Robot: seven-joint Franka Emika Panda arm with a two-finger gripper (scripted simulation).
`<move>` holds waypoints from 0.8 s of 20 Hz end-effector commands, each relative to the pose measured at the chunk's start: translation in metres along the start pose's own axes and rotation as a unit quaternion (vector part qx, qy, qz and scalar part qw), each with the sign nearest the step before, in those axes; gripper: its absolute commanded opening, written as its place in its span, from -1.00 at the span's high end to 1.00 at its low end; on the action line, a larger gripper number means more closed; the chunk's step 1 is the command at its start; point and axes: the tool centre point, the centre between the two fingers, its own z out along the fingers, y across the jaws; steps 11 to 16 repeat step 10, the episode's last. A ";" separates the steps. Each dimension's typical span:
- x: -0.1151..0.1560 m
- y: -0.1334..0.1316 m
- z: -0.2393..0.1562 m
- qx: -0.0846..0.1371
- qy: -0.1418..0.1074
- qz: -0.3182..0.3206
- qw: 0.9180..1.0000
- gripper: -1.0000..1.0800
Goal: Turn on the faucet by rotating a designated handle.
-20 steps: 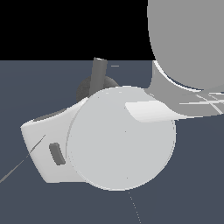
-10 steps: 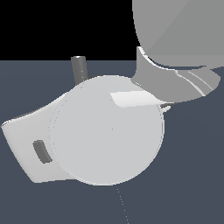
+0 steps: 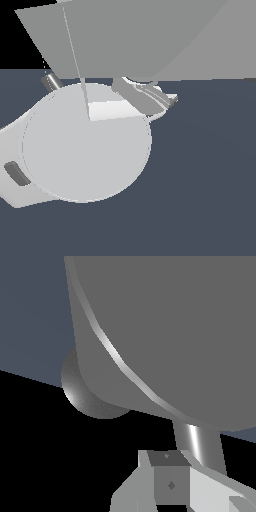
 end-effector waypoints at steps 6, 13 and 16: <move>-0.063 -0.013 -0.001 0.153 -0.064 0.139 0.976 1.00; -0.069 -0.011 -0.001 0.159 -0.071 0.142 0.974 1.00; -0.069 -0.011 -0.001 0.159 -0.071 0.142 0.974 1.00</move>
